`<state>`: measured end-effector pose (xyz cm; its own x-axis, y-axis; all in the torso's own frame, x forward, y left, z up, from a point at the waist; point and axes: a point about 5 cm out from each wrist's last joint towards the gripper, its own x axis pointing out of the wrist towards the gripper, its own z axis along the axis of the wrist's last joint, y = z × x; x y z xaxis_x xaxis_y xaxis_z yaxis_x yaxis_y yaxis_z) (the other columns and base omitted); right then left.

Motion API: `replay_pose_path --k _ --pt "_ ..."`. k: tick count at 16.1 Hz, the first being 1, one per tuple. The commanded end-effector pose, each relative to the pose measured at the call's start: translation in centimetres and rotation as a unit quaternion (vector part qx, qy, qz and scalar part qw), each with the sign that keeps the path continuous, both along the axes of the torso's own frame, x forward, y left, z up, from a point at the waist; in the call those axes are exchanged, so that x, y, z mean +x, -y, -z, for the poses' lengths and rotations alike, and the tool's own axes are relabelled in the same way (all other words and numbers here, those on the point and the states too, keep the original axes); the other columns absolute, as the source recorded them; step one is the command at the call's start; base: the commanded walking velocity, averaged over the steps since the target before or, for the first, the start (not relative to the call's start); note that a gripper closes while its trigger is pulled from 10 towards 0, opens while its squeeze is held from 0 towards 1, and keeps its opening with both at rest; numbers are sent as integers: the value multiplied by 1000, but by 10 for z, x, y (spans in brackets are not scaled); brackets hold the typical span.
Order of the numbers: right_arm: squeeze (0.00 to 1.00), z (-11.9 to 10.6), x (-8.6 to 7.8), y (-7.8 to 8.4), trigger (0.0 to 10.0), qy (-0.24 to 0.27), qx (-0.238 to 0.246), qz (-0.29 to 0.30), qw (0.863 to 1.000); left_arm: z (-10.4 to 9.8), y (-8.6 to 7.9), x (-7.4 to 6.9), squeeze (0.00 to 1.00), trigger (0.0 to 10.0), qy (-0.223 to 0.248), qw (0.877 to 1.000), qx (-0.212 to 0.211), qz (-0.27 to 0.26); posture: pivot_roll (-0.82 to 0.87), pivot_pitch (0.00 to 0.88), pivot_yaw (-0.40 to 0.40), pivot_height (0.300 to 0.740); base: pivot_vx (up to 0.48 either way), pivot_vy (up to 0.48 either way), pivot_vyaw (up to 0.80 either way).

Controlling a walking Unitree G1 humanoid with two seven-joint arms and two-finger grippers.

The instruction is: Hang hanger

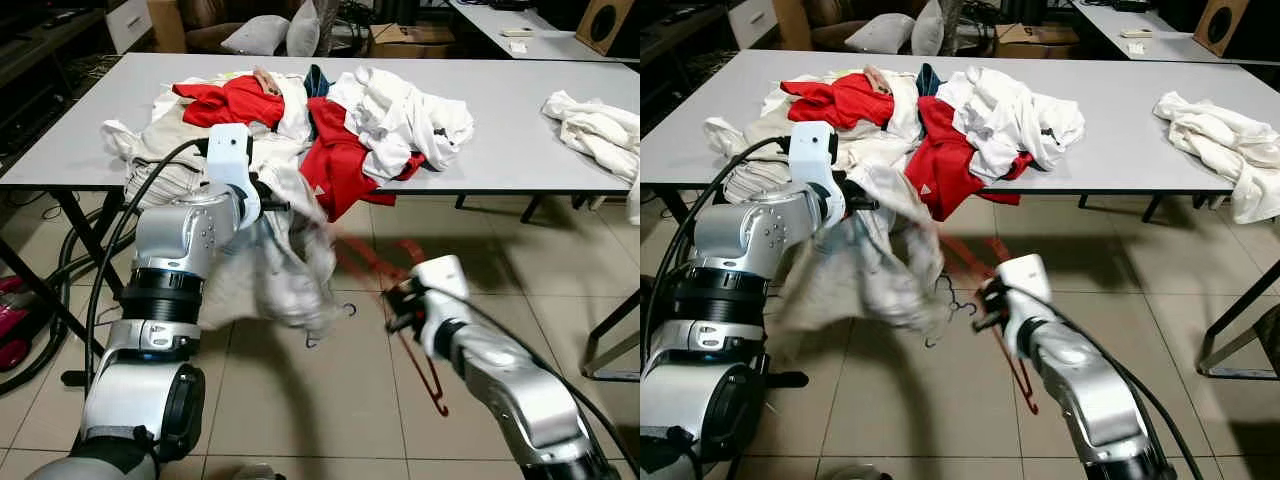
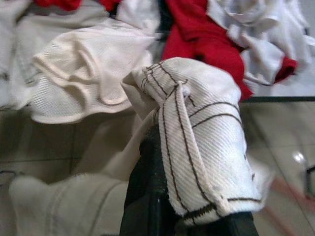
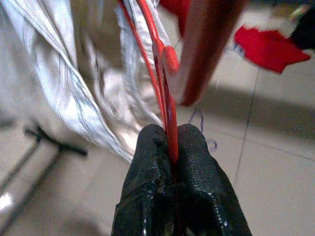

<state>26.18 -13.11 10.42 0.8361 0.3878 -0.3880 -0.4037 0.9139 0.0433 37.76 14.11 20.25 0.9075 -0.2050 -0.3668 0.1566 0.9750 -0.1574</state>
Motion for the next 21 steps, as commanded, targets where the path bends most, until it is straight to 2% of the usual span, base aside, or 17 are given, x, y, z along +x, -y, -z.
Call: replay_pose_path --k 1,4,7,9,12,14,16,17,19,21 --pt "0 -12 1 4 0 31 28 17 999 -15 -2 3 0 0 30 999 0 -9 20 0 10 740 0 0 0" --pt "0 -9 -3 -9 0 38 52 -33 997 -13 13 0 0 0 24 1000 -16 12 16 0 23 740 0 0 0" --pt "0 2 3 -13 0 16 62 -42 997 -14 28 -3 0 0 19 999 -33 37 18 0 27 740 0 0 0" --pt "0 22 9 -3 0 -26 37 0 999 -22 33 -10 0 0 23 997 -48 53 25 0 22 740 0 0 0" --pt "0 42 11 8 0 -62 30 41 997 -31 32 -17 0 0 25 996 -56 68 27 0 19 740 0 0 0" --pt "0 56 7 17 0 -91 4 55 994 -34 28 -26 0 0 25 995 -43 82 34 0 11 740 0 0 0" --pt "0 59 3 22 0 -85 -7 65 994 -34 20 -26 0 0 29 996 -24 75 35 0 8 740 0 0 0" --pt "0 54 6 25 0 -54 8 81 995 -34 16 -27 0 0 37 996 3 84 34 0 9 740 0 0 0" --pt "0 40 15 33 0 -8 133 133 982 -33 20 -40 0 0 41 986 17 163 26 0 20 740 0 0 0" --pt "0 41 14 37 0 -23 199 117 973 -30 22 -49 0 0 48 976 35 212 23 0 26 740 0 0 0"
